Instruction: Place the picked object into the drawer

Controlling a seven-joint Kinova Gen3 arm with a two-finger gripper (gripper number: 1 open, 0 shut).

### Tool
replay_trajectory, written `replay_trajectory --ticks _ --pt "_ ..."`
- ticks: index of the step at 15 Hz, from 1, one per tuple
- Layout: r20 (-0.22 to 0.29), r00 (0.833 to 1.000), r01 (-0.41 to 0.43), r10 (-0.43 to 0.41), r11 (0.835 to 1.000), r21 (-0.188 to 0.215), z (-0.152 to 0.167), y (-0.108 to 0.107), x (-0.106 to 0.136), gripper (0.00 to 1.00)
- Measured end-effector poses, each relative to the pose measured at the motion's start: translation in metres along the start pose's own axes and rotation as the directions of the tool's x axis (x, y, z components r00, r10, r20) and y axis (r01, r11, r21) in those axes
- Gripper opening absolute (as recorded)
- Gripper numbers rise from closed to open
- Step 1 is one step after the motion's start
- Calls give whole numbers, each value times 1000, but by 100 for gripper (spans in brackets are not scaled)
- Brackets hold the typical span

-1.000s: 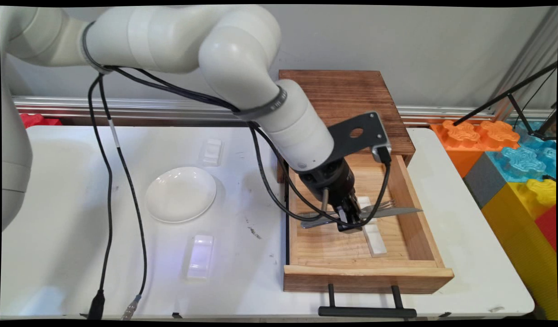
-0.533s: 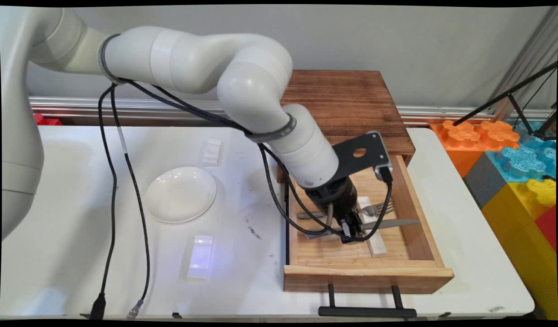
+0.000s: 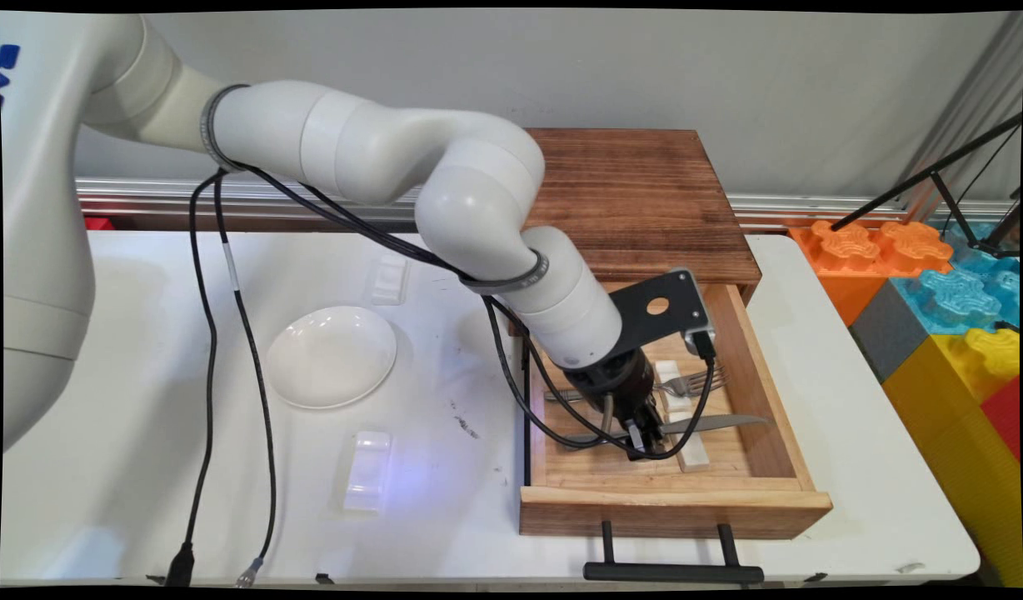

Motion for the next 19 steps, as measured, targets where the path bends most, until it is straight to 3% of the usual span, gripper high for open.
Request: replay_trajectory --ticks 10,11,19 --pt "-4 1000 27 -27 1000 2 27 -6 -7 0" --pt "-5 1000 27 -27 1000 0 28 -6 -7 100" --pt "-11 1000 25 -26 1000 -18 31 -8 -8 100"
